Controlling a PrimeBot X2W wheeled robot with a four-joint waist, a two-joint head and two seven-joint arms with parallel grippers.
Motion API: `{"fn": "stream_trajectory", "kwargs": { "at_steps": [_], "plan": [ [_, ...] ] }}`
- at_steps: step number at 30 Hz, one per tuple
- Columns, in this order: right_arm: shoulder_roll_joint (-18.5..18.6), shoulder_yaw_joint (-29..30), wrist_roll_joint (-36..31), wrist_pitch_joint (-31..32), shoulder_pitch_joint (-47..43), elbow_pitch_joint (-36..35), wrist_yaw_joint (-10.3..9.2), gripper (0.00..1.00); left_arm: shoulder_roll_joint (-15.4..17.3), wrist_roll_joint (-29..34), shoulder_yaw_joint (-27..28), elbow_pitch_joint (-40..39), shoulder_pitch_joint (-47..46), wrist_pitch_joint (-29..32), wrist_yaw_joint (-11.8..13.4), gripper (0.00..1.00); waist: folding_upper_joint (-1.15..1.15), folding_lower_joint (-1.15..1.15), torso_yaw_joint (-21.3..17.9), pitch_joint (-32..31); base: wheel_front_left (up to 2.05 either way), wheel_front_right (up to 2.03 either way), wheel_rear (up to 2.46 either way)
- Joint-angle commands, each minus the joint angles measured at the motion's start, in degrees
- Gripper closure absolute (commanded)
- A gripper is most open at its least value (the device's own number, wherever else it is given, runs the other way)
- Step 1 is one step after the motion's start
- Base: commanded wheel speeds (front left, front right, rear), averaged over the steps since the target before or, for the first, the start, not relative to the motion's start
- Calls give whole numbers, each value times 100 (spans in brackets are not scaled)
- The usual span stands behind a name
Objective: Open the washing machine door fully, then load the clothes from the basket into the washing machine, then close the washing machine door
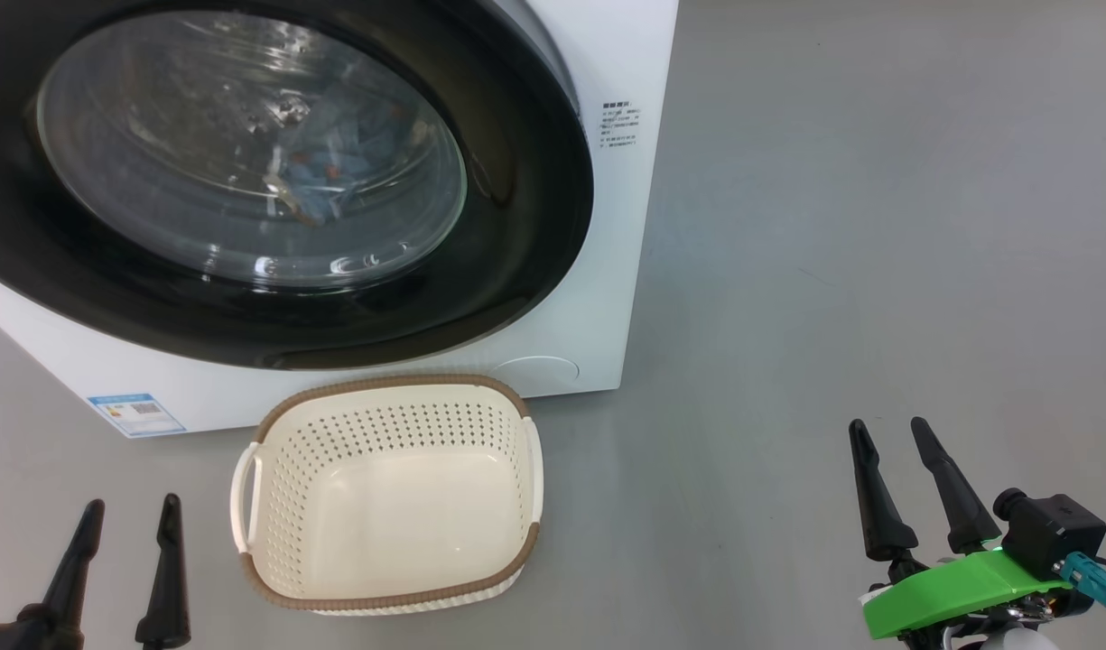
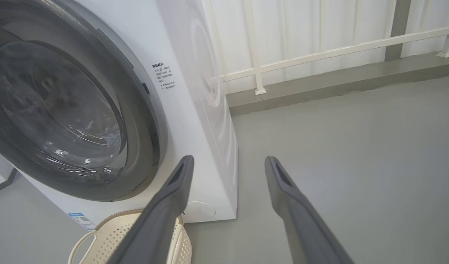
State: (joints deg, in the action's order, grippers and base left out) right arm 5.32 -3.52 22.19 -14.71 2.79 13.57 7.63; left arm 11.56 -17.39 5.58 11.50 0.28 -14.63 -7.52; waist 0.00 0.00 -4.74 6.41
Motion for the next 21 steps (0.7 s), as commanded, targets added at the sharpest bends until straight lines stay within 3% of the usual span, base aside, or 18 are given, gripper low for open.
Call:
{"fn": "stream_trajectory", "kwargs": {
  "at_steps": [1, 12, 13, 21],
  "plan": [
    [59, -106, 48, -29, 5, -147, -14, 0, 99, 68, 220, -163, -63, -37, 3, 0, 0, 0, 0, -1, 0, 0, 0],
    [32, -115, 45, -29, 2, -149, -14, 0, 99, 97, 246, -179, -52, -37, 3, 0, 0, 0, -10, -9, 0, 0, 0],
    [-7, -1, 0, -1, 0, 0, 0, 100, -2, 42, 26, -22, 3, 0, 0, 100, 0, 0, -11, -8, 0, 0, 0],
    [-83, -16, 218, 58, -11, 276, 1, 100, -230, -193, -21, 223, -1, 78, 1, 100, 0, 3, -1, -23, 0, 0, 0]
  ]
}}
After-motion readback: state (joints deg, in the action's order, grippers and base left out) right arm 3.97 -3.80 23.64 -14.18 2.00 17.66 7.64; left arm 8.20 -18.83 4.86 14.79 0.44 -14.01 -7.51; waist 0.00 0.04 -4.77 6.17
